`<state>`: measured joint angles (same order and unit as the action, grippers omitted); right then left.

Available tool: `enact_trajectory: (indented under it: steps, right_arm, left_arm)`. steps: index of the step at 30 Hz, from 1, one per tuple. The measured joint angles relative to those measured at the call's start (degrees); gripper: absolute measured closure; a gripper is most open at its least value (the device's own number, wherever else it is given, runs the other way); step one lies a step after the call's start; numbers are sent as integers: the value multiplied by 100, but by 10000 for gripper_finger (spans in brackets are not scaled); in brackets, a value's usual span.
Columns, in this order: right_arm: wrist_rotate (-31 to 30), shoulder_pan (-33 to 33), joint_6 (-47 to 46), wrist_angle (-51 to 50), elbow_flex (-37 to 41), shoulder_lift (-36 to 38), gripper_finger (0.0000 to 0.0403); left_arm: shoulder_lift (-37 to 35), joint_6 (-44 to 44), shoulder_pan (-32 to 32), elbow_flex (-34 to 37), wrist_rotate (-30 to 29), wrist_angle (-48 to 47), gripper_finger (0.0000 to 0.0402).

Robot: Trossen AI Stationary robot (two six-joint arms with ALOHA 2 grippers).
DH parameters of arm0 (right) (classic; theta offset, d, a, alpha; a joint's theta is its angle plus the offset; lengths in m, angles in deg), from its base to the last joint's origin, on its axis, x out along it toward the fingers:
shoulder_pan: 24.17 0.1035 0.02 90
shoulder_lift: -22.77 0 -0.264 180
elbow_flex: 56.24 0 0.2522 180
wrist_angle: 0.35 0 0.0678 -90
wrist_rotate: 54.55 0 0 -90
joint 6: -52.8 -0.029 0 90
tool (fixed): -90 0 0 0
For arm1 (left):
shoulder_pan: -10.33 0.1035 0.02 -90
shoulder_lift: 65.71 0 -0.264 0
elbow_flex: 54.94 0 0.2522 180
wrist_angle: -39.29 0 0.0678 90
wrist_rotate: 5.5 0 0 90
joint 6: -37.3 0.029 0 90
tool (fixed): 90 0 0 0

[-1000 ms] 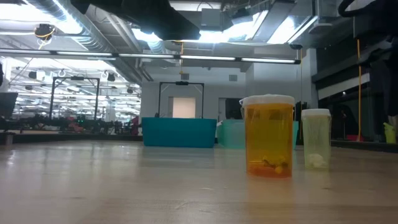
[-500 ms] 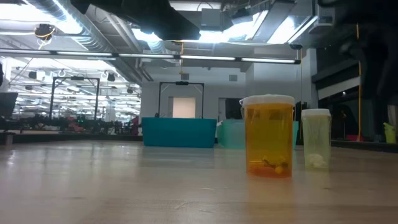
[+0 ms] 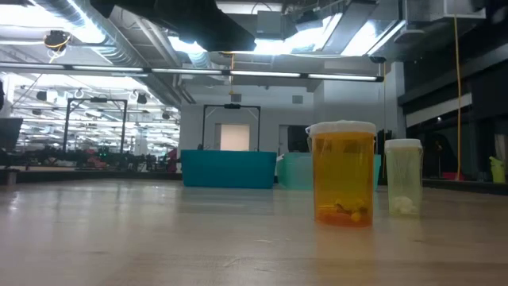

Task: Pick and place medicine bottles into bin by pill shape (circle, oval)
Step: Put the orange pill bottle into the light blue bin

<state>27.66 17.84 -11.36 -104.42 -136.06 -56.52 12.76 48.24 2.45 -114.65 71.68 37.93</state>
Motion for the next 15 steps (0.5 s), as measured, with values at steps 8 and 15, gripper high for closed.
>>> enact_trajectory:
  steps: [8, 15]
  right_arm:
    - [557, 511, -1870, 121, 867, 68, 235]
    - [945, 511, -1959, 584, 1602, 68, 130]
  left_arm:
    - [-1, 0, 0, 2, 0, 0, 200]
    - [-1, 9, 0, 2, 0, 2, 200]
